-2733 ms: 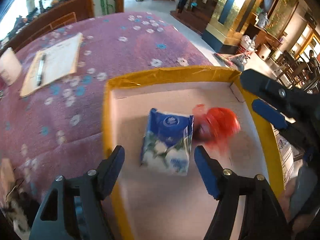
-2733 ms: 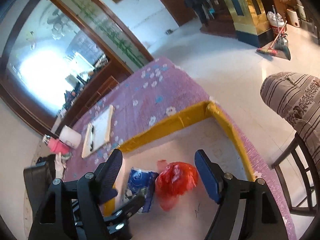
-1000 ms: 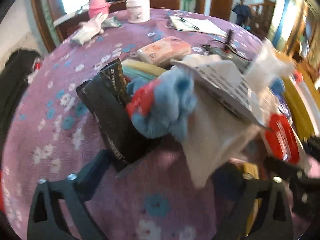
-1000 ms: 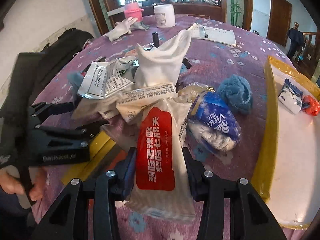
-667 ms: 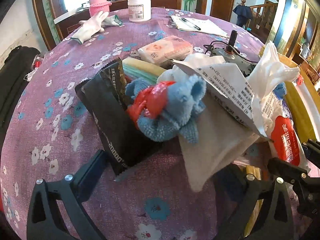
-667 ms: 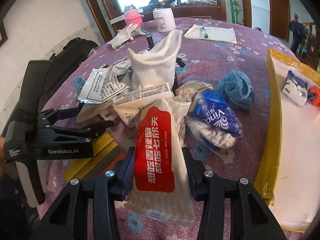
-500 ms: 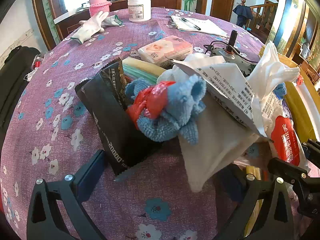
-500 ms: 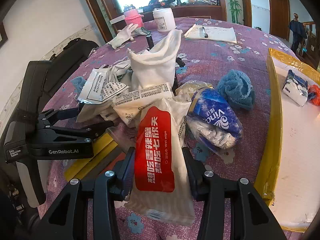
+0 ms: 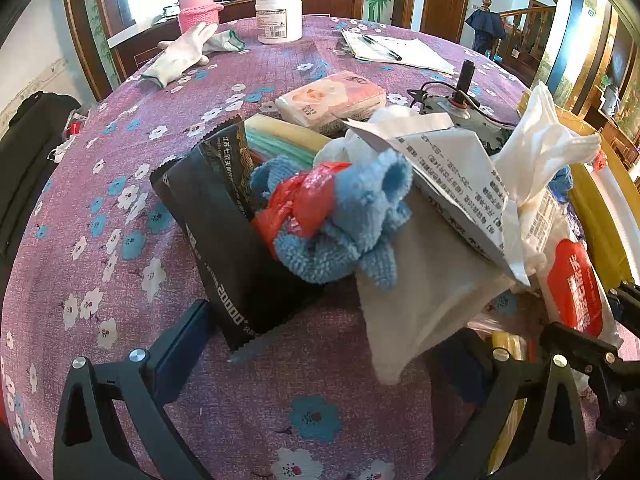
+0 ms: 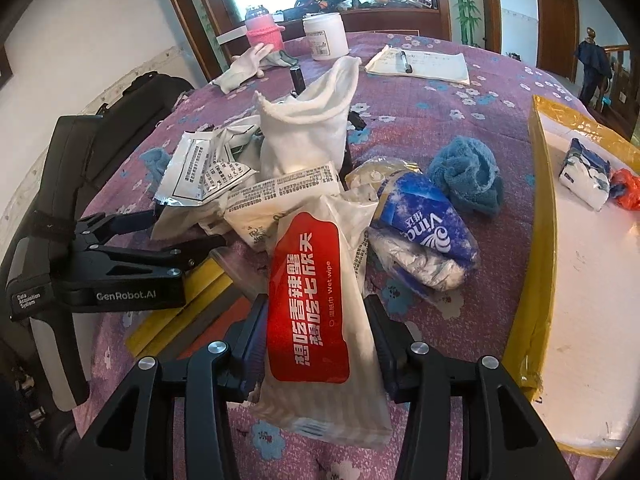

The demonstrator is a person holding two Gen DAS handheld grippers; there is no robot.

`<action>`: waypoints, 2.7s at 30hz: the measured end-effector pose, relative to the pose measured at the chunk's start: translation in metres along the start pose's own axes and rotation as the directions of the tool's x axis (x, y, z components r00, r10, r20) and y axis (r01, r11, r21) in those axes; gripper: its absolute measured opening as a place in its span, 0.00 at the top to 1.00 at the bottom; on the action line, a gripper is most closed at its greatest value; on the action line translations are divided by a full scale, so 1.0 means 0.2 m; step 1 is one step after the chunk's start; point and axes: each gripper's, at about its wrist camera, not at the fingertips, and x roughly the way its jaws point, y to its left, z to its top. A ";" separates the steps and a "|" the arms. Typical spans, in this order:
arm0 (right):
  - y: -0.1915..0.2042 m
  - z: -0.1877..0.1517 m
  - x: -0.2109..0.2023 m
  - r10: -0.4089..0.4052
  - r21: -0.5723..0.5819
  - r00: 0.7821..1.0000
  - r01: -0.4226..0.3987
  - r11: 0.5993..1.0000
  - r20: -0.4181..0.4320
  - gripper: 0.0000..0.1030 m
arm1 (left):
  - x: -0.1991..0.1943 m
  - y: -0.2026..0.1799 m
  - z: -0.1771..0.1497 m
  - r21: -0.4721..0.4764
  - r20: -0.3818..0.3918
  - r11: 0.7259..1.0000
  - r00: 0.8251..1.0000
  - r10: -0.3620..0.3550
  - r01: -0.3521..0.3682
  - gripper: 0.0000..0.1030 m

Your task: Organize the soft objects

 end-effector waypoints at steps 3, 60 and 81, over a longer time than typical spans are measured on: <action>0.04 -0.04 -0.03 0.006 -0.038 1.000 -0.006 0.999 -0.010 0.51 | 0.00 0.00 0.00 0.000 0.000 1.000 1.000 0.000 0.000 0.00; -0.03 -0.09 -0.06 0.091 0.035 0.995 -0.092 0.995 0.027 0.52 | 0.00 0.00 0.00 -0.002 0.001 1.000 1.000 0.001 -0.001 0.00; -0.09 -0.30 -0.40 0.160 0.046 0.958 -0.176 0.983 0.240 0.52 | 0.00 0.00 0.00 -0.002 0.001 1.000 1.000 0.001 -0.001 0.00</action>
